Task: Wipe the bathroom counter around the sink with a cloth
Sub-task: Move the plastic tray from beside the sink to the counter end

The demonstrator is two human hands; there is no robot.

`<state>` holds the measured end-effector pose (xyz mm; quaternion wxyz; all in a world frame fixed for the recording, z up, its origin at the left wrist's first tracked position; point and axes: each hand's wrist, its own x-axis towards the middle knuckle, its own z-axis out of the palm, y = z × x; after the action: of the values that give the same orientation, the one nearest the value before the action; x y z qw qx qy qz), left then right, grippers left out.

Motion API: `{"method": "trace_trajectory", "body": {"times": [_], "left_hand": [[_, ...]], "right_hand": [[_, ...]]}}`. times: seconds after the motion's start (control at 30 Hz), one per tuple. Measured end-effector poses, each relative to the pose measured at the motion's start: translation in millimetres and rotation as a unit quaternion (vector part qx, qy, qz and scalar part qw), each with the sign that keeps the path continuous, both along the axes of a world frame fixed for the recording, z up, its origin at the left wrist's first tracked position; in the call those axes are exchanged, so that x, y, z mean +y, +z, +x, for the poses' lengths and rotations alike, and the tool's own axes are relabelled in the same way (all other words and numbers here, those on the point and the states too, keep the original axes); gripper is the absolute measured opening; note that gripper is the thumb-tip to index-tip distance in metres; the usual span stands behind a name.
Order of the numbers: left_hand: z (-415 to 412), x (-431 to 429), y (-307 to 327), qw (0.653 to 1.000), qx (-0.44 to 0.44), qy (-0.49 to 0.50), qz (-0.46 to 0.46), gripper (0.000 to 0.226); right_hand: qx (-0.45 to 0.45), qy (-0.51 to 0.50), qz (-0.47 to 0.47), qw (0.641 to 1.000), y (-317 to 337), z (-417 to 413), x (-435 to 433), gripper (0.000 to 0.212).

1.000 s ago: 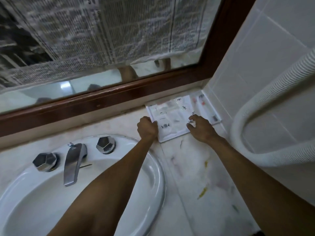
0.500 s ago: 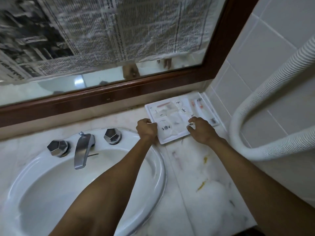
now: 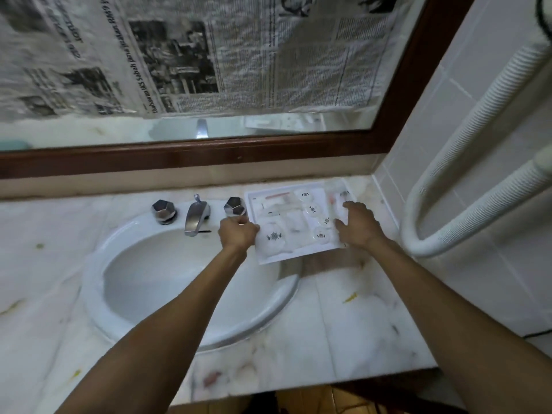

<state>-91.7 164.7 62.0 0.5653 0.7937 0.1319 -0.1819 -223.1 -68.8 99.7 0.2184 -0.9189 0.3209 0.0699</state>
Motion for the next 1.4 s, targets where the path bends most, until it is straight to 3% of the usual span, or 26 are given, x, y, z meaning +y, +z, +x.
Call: {"method": "trace_trajectory", "body": {"times": [0.13, 0.33, 0.47, 0.57, 0.67, 0.8, 1.0, 1.17, 1.4], "left_hand": [[-0.8, 59.0, 32.9, 0.999, -0.031, 0.015, -0.011, 0.015], [14.2, 163.4, 76.8, 0.995, -0.064, 0.080, -0.012, 0.007], [24.3, 242.4, 97.9, 0.986, -0.087, 0.139, -0.016, 0.006], [32.4, 310.6, 108.1, 0.980, -0.092, 0.173, -0.021, 0.004], [38.4, 383.5, 113.5, 0.975, -0.097, 0.198, -0.016, 0.008], [47.8, 482.2, 116.8, 0.967, -0.102, 0.235, 0.004, 0.012], [51.4, 621.6, 113.2, 0.950, -0.094, 0.295, 0.034, 0.003], [43.6, 708.7, 102.3, 0.931, -0.073, 0.357, 0.019, 0.010], [37.1, 806.1, 62.0, 0.900, -0.025, 0.434, 0.020, 0.009]], "right_hand": [[-0.022, 0.005, -0.025, 0.999, 22.1, 8.1, 33.2, 0.065], [-0.091, 0.019, 0.096, 0.991, 53.5, 66.8, 97.0, 0.067], [-0.118, 0.093, 0.114, 0.982, 66.4, 120.1, 158.5, 0.075], [-0.128, 0.146, 0.112, 0.975, 90.0, 144.2, 224.6, 0.039], [-0.122, 0.179, 0.116, 0.969, 100.2, 172.2, 293.2, 0.043], [-0.112, 0.242, 0.133, 0.955, 87.6, 213.9, 385.7, 0.028], [-0.086, 0.288, 0.146, 0.943, 83.0, 253.1, 532.2, 0.030], [-0.075, 0.346, 0.149, 0.923, 56.9, 293.0, 630.0, 0.048], [-0.026, 0.422, 0.160, 0.892, 16.2, 336.3, 759.3, 0.051]]}}
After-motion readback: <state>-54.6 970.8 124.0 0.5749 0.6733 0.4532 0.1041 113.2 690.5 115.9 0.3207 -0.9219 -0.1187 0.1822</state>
